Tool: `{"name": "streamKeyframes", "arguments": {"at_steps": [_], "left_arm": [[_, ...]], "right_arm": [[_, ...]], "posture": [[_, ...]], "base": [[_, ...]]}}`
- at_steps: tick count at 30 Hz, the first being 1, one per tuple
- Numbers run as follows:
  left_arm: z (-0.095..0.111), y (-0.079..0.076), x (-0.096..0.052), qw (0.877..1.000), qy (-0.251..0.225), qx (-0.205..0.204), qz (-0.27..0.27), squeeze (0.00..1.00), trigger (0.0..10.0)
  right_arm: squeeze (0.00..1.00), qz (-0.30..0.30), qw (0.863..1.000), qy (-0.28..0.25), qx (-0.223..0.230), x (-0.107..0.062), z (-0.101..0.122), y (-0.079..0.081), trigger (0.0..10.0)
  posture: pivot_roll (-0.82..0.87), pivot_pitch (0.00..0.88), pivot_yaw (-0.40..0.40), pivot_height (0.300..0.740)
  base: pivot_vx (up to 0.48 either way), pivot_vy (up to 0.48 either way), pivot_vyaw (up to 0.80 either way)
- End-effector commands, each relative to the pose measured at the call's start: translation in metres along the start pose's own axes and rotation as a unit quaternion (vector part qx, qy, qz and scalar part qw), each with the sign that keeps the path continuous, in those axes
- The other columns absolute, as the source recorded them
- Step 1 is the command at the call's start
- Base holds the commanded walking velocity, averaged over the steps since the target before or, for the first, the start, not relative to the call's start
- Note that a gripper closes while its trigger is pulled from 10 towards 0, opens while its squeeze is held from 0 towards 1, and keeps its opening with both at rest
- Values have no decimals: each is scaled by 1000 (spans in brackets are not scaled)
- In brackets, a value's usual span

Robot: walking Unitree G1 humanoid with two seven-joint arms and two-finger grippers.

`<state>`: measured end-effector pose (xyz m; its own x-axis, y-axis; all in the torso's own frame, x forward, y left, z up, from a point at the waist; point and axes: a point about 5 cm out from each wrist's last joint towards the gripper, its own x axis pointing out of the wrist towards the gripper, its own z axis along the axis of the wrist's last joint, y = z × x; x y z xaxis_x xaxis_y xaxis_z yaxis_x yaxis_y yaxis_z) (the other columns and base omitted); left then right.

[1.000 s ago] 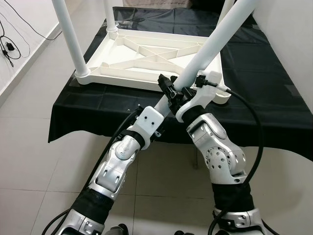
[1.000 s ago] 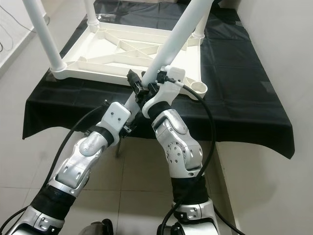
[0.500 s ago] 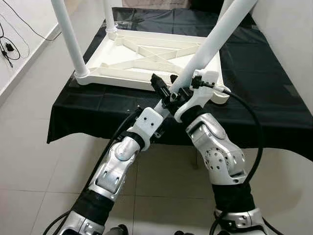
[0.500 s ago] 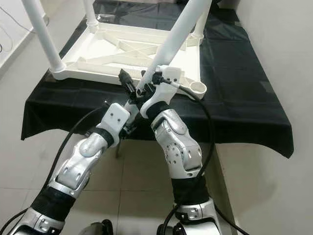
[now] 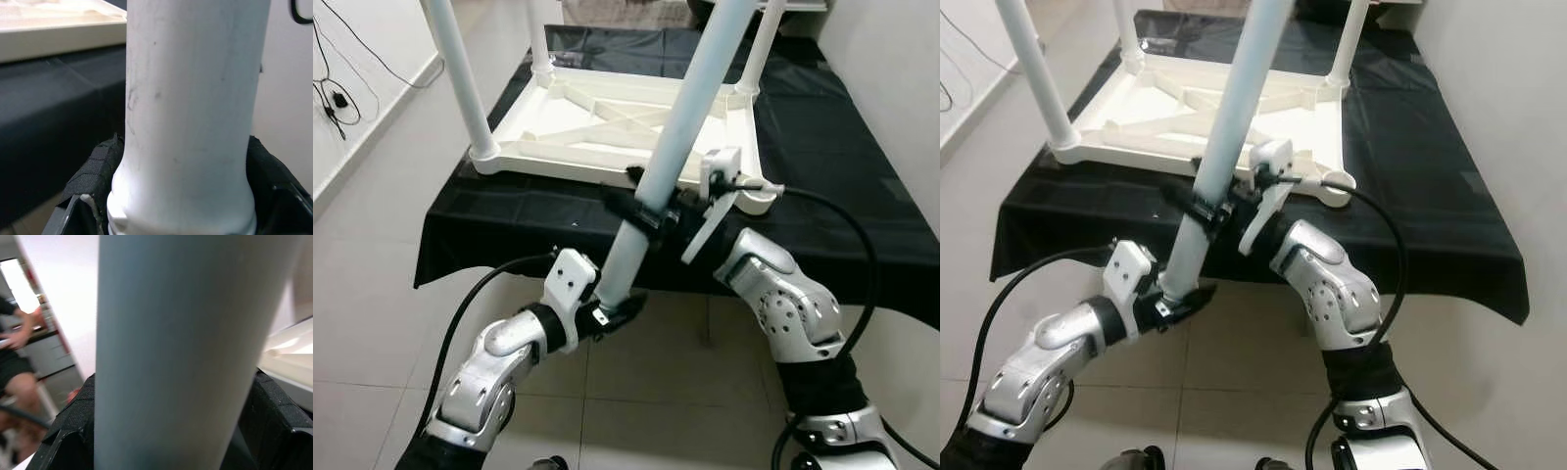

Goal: Building children table

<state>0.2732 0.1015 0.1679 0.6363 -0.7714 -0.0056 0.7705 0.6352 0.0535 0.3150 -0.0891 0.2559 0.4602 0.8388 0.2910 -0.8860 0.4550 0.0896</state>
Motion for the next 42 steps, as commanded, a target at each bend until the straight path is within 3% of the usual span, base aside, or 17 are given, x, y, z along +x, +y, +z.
{"name": "streamKeyframes", "arguments": {"at_steps": [1,10,23,34,35,42], "left_arm": [[-1,-8,-4,1000,3,-4,-31,0,10000],[-11,-21,-15,997,26,-25,-69,0,10000],[-8,-27,-13,995,27,-39,-83,0,10000],[-8,-35,-13,994,29,-46,-94,0,10000],[-9,-36,-13,994,28,-48,-95,0,10000],[-9,-37,-13,993,31,-51,-97,0,10000]], "right_arm": [[0,26,1000,9,7,-1,-3,6,10000],[0,81,996,31,25,-5,-5,12,10000],[0,136,988,44,60,-5,-11,29,10000],[0,155,984,54,63,-4,-14,34,10000],[0,155,985,53,63,-3,-14,34,353],[0,154,985,51,64,-4,-13,34,0]], "posture": [[90,162,-36,740],[85,163,-34,740],[80,175,-36,740],[79,179,-38,740],[79,180,-39,740],[78,181,-37,740]], "base": [[0,0,0],[0,0,0],[0,0,0],[0,0,0],[0,0,0],[0,0,0]]}}
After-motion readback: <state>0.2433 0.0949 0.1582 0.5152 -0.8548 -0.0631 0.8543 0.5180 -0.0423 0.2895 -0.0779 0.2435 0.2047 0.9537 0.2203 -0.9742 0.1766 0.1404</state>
